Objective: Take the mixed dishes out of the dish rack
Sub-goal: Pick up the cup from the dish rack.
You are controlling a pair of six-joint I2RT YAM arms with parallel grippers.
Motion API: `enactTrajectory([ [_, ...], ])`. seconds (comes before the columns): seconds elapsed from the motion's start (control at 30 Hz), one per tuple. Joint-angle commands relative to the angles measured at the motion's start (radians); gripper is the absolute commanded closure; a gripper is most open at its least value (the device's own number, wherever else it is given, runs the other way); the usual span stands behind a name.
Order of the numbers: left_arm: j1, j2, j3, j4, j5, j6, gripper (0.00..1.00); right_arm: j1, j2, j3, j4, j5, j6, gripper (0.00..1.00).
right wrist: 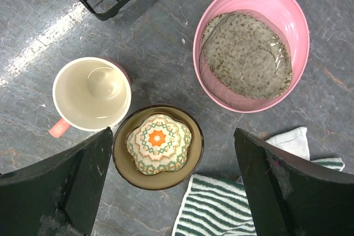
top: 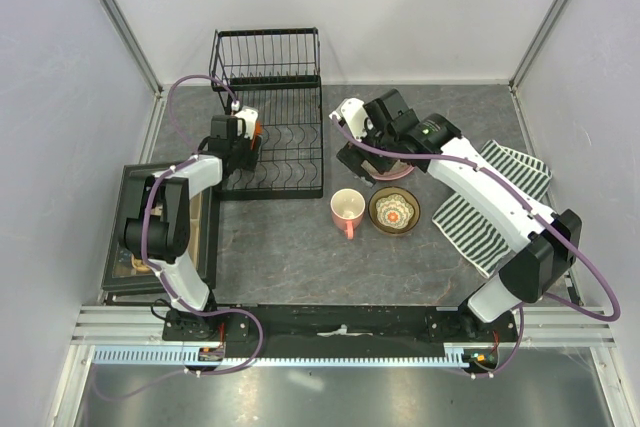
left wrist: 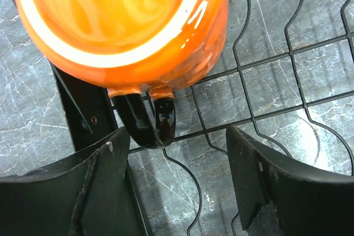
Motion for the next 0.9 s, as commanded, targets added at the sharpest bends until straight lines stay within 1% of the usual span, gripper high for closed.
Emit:
enactTrajectory([
  [0.0,0.014,-0.036,-0.009,0.072,-0.044,-0.047,0.27,-0.004,-0.016,-0.014,0.024,-0.008,-0.001,0.02],
  [0.07,0.017,-0.042,-0.01,0.078,-0.043,-0.052,0.29,-0.006,-0.016,-0.019,0.023,-0.008,-0.001,0.02],
  [0.3,0.031,-0.051,-0.018,0.091,-0.029,-0.069,0.31,-0.006,-0.013,-0.037,0.026,-0.014,-0.002,0.02],
  [0.5,0.039,-0.03,0.011,0.083,0.003,-0.101,0.37,-0.004,-0.008,-0.029,0.025,-0.015,-0.002,0.02],
  [0.67,0.039,-0.013,0.039,0.064,0.034,-0.104,0.43,-0.004,-0.011,-0.039,0.023,-0.012,-0.004,0.02],
  [0.83,0.039,-0.005,0.053,0.071,0.043,-0.098,0.45,-0.004,-0.004,-0.04,0.023,-0.012,-0.006,0.02],
  [0.87,0.039,-0.005,0.051,0.075,0.046,-0.099,0.47,-0.004,-0.002,-0.039,0.024,-0.012,-0.007,0.02],
])
